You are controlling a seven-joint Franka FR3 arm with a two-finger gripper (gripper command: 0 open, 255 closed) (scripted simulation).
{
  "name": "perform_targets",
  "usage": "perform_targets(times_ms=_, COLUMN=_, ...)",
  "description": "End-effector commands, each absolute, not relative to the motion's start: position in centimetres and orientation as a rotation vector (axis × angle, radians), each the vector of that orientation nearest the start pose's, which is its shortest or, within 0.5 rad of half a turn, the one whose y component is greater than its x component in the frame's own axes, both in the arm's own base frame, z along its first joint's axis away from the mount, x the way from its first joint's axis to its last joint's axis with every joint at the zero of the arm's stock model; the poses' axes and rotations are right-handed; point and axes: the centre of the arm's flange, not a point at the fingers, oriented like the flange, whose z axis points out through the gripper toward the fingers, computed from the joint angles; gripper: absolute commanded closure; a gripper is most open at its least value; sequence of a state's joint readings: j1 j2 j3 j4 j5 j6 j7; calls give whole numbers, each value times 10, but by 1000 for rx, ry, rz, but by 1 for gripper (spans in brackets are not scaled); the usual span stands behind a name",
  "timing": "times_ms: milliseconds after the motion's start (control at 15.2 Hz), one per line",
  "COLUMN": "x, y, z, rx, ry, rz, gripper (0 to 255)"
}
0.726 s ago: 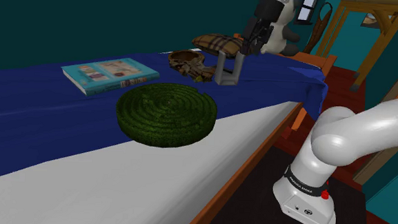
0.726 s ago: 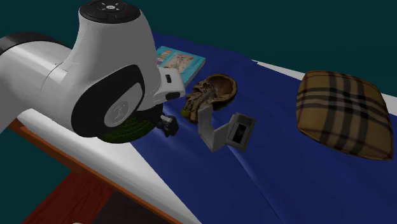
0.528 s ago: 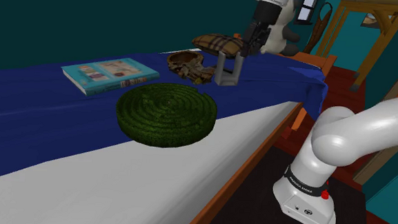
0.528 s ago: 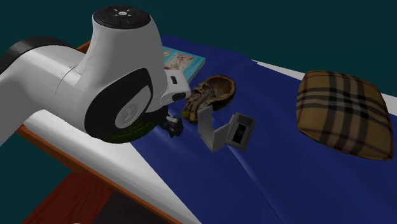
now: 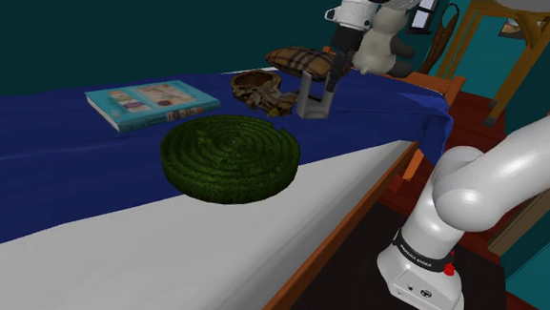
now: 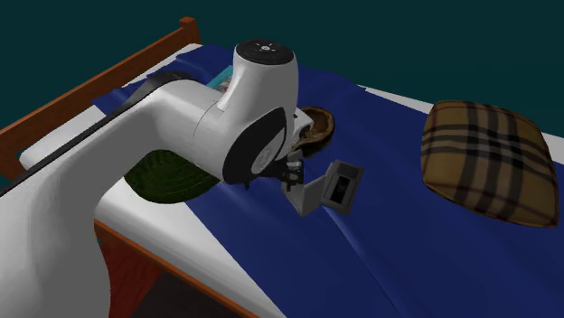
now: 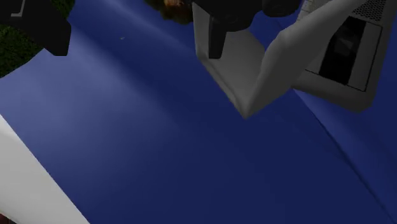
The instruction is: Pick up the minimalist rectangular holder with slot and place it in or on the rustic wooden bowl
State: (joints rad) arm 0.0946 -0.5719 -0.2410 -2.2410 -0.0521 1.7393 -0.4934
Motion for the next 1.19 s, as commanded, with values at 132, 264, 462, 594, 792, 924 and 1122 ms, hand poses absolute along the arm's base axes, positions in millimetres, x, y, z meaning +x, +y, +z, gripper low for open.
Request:
perform_targets(times_ms=132, x=418, y=-103, z=551, rx=-2981, ry=-918, rz=-84, gripper=0)
perform_targets(times_ms=264, x=440, y=-111, z=538, rx=-2947, ry=-1073, rz=-67, gripper=0)
perform_targets(times_ms=462, x=462, y=-118, z=525, rx=-2904, ry=-1231, rz=-48, gripper=0)
perform_targets(times_ms=594, x=462, y=-118, z=514, rx=-2904, ry=-1231, rz=-48, gripper=0)
perform_targets(times_ms=792, x=463, y=-118, z=499, rx=-2904, ry=-1231, rz=-48, gripper=0)
perform_targets(times_ms=924, x=463, y=-118, z=485, rx=-2904, ry=-1231, rz=-48, gripper=0)
perform_targets(times_ms=1122, x=463, y=-118, z=485, rx=-2904, ry=-1231, rz=-48, gripper=0)
